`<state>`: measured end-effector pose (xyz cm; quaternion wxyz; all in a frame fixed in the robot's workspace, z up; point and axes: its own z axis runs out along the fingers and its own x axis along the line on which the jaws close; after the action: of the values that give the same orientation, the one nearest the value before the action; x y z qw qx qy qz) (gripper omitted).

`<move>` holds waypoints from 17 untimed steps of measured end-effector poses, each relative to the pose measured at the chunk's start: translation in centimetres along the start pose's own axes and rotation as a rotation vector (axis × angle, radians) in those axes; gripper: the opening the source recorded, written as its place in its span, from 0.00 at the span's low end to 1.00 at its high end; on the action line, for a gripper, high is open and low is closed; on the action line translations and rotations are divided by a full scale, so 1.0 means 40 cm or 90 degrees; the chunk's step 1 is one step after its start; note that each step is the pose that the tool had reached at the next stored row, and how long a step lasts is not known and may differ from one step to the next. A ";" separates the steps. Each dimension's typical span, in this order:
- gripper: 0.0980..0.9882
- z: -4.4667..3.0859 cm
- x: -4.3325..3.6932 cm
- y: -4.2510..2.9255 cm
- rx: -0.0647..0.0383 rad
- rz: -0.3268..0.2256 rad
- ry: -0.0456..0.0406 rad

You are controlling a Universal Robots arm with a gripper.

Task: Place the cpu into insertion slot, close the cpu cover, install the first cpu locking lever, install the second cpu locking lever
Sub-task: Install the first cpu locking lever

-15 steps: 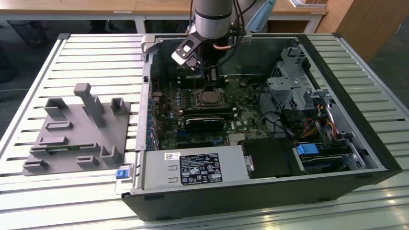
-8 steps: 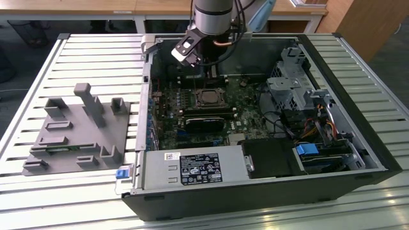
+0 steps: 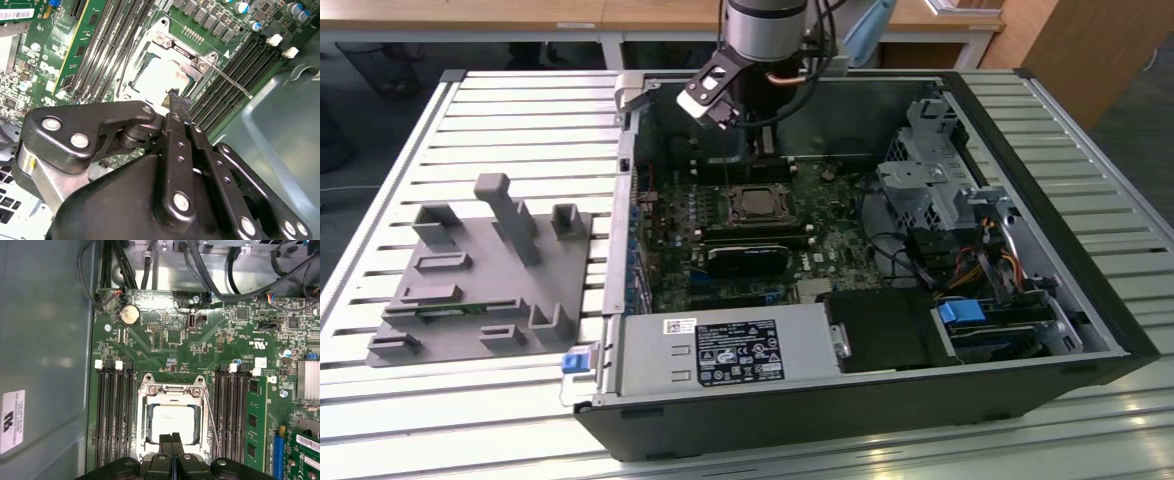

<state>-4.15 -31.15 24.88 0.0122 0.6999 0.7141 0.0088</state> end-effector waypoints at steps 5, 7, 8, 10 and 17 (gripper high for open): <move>0.03 -0.009 0.000 0.000 0.000 -0.003 -0.0004; 0.03 -0.009 0.000 0.000 0.000 -0.021 0.0000; 0.03 -0.009 0.000 0.000 0.000 -0.032 0.0003; 0.03 -0.009 0.000 0.000 0.000 -0.055 0.0010; 0.03 -0.009 0.000 0.000 -0.001 -0.137 0.0034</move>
<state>-4.16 -31.15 25.24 0.0116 0.6193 0.7850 0.0097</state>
